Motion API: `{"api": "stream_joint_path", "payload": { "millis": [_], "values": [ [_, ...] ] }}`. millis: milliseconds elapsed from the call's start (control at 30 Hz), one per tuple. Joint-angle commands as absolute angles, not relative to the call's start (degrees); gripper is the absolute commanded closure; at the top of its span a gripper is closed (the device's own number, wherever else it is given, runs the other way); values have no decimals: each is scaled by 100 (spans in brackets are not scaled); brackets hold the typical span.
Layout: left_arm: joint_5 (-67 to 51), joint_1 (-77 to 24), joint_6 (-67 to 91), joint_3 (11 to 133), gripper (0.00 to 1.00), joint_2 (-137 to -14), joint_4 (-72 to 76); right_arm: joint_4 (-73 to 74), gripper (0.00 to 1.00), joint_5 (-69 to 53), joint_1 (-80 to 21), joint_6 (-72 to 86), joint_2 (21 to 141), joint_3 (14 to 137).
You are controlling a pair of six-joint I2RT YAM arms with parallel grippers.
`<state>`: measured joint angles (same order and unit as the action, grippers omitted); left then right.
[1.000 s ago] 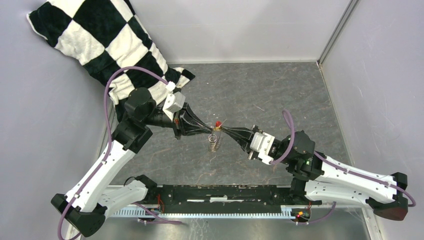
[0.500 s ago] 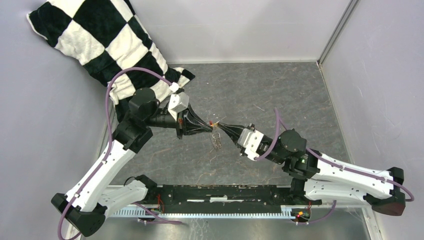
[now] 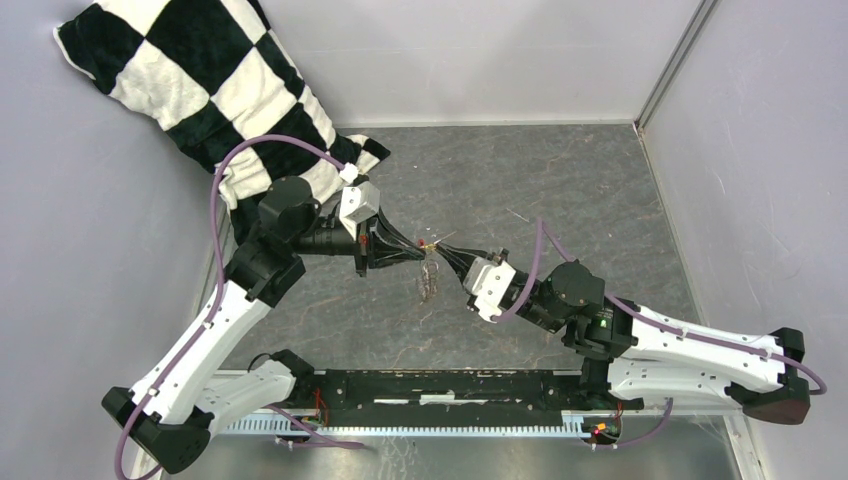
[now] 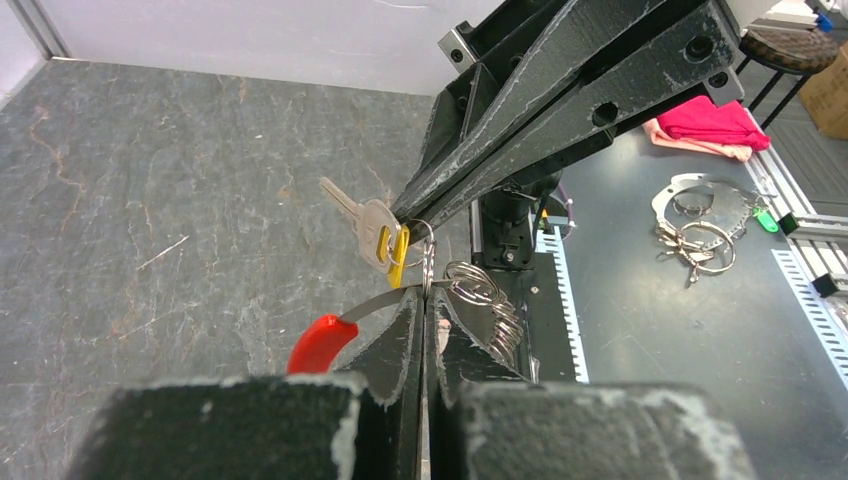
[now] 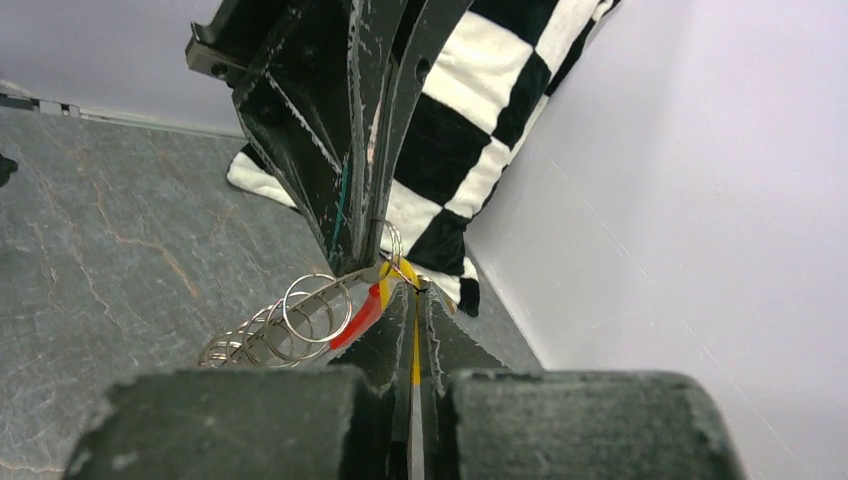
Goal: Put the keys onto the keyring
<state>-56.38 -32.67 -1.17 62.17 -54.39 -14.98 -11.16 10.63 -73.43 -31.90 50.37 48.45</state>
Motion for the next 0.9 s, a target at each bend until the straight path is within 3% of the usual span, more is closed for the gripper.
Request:
{"api": "stream_joint_path", "payload": {
  "millis": [0, 433, 867],
  "values": [
    [-5401, -3270, -444, 6216, 98, -5303, -1389, -961, 99, 1278, -7419, -3293, 4948, 5020],
    [-5335, -3270, -538, 6222, 98, -5394, -1583, -1003, 99, 1208, -7449, -3355, 4955, 5113],
    [-5386, -3270, -650, 6162, 98, -5324, -1662, -957, 99, 1905, -7488, -3445, 5233, 5294]
  ]
}}
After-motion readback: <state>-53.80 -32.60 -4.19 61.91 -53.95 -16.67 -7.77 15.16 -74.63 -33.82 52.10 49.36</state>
